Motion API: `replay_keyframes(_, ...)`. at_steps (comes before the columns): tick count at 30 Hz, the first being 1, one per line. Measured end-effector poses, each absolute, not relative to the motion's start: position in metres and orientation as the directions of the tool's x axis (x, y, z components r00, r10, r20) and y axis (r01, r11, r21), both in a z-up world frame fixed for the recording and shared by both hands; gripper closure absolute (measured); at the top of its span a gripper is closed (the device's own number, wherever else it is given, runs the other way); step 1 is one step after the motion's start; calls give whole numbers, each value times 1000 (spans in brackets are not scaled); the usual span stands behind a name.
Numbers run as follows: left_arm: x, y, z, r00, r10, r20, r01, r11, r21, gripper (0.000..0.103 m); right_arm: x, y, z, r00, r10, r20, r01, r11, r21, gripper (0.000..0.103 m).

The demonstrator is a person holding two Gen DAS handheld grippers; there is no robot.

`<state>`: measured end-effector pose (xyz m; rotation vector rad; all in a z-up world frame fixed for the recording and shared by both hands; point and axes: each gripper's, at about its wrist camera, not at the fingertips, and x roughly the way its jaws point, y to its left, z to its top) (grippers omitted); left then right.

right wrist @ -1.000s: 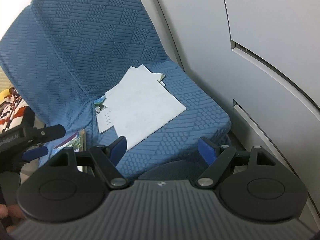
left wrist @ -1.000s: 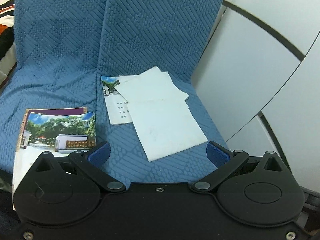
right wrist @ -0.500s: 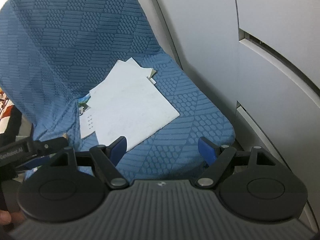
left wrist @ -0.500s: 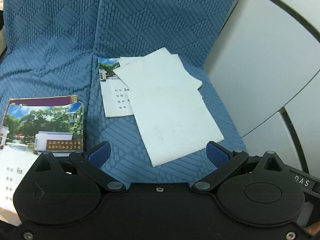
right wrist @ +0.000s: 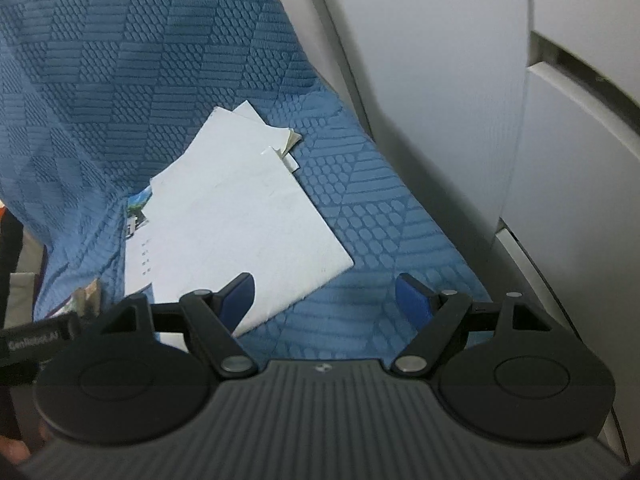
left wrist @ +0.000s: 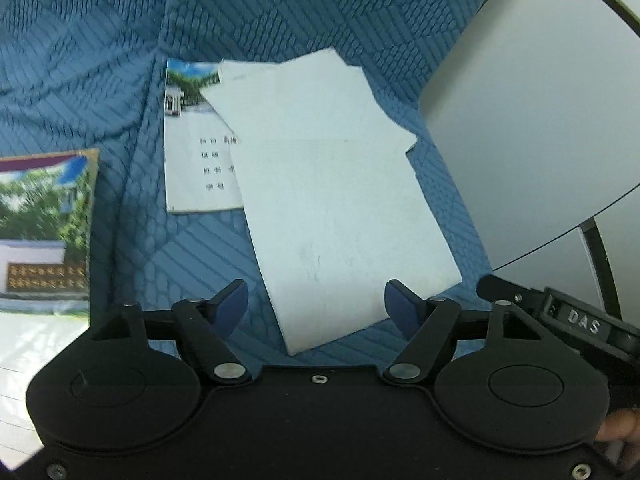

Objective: Organize objects
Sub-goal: 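Move both tools toward the loose white paper sheets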

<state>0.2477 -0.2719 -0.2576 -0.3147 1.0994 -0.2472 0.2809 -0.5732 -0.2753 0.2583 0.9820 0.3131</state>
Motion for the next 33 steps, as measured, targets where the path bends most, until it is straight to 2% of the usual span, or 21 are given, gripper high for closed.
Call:
replay_keyframes(3, 251, -272, -269, 407, -363, -839, 32, 923, -384, 39, 295, -572, -286, 508, 377, -774, -155, 924, 349, 25)
replay_keyframes(6, 253, -272, -278, 387, -372, -844, 20, 918, -395, 44, 306, -569, -296, 493, 377, -784, -169, 926, 339, 33)
replay_keyframes(10, 253, -272, -283, 388, -379, -840, 24, 916, -401, 45, 316, -566, -306, 479, 396, -784, -190, 918, 347, 39)
replay_keyframes(14, 252, -274, -283, 394, -386, -834, 38, 913, -405, 45, 324, -564, -308, 463, 411, -785, -215, 911, 351, 39)
replay_keyframes(17, 253, -273, -284, 397, -402, -825, 36, 905, -423, 44, 333, -570, -312, 402, 506, -763, -197, 862, 467, 39)
replay_keyframes(21, 255, -269, -285, 392, -417, -820, 33, 897, -440, 44, 342, -583, -317, 371, 562, -739, -147, 821, 551, 38)
replay_keyframes(23, 255, -268, -285, 391, -424, -817, 34, 893, -448, 46, 346, -594, -321, 353, 618, -702, -109, 773, 625, 39)
replay_keyframes(24, 255, -268, -285, 393, -425, -816, 38, 894, -447, 46, 348, -600, -324, 335, 681, -651, -88, 710, 698, 39)
replay_keyframes(26, 254, -268, -285, 394, -427, -814, 42, 893, -448, 46, 347, -607, -335, 285, 823, -492, -27, 520, 854, 39)
replay_keyframes(28, 254, -267, -286, 395, -431, -811, 41, 890, -453, 46, 343, -607, -341, 287, 856, -431, 4, 448, 894, 39)
replay_keyframes(33, 256, -264, -286, 391, -442, -807, 25, 882, -471, 47, 333, -590, -346, 296, 792, -534, 31, 551, 834, 39)
